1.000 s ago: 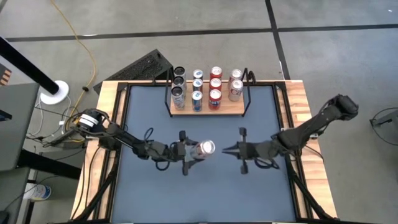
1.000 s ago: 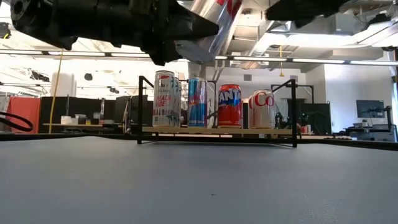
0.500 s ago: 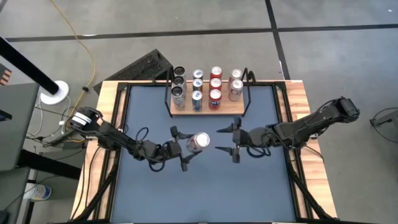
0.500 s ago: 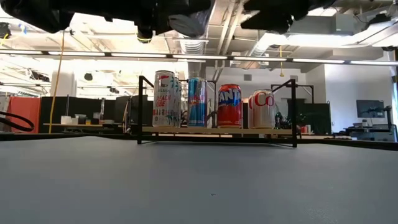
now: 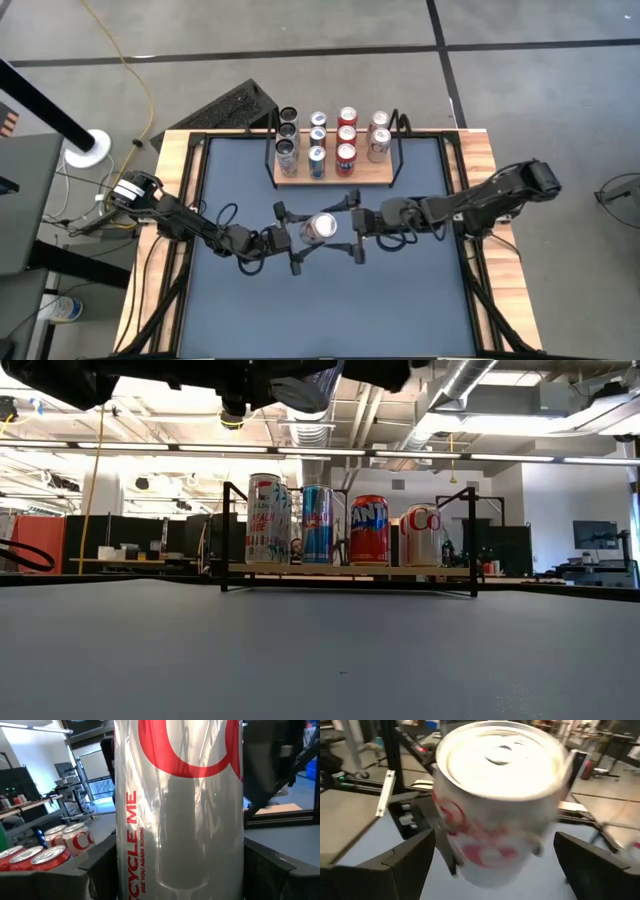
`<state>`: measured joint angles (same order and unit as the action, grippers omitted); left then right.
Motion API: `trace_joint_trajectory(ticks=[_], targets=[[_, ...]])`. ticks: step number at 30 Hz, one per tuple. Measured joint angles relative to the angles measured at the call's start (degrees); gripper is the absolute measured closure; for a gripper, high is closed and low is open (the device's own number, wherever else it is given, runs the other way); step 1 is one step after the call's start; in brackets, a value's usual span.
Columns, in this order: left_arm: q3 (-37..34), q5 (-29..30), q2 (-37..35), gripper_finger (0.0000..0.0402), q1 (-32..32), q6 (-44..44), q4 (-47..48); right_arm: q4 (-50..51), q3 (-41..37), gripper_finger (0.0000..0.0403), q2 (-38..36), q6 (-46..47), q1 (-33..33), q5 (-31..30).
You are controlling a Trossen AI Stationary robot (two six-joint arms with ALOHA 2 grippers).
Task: Place canned beverage on shelf
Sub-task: Put the silver soda can on the shelf aligned with the other silver soda cans
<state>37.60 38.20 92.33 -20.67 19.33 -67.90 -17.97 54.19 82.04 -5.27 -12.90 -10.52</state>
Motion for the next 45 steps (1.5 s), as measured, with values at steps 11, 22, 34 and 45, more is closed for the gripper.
trace_joint_trajectory(ticks=[11,22,34,45], targets=[[0.02,-0.47,0.00,0.0106,0.00,-0.23,-0.01,-0.07,8.05,0.0016,6.59,-5.46,-0.88,-1.58],[0.09,-0.49,0.00,0.0066,0.24,1.81,1.37,10.50,8.13,0.0134,2.97,-5.16,-1.31,-3.63],[0.13,6.82,-10.41,0.0061,-1.72,-12.30,36.11,34.32,-2.32,0.0134,-6.36,5.00,-1.34,-2.39],[0.09,0.50,-9.81,0.0060,0.79,-19.17,43.14,19.67,-20.48,0.0132,-8.44,11.35,2.52,-1.32]])
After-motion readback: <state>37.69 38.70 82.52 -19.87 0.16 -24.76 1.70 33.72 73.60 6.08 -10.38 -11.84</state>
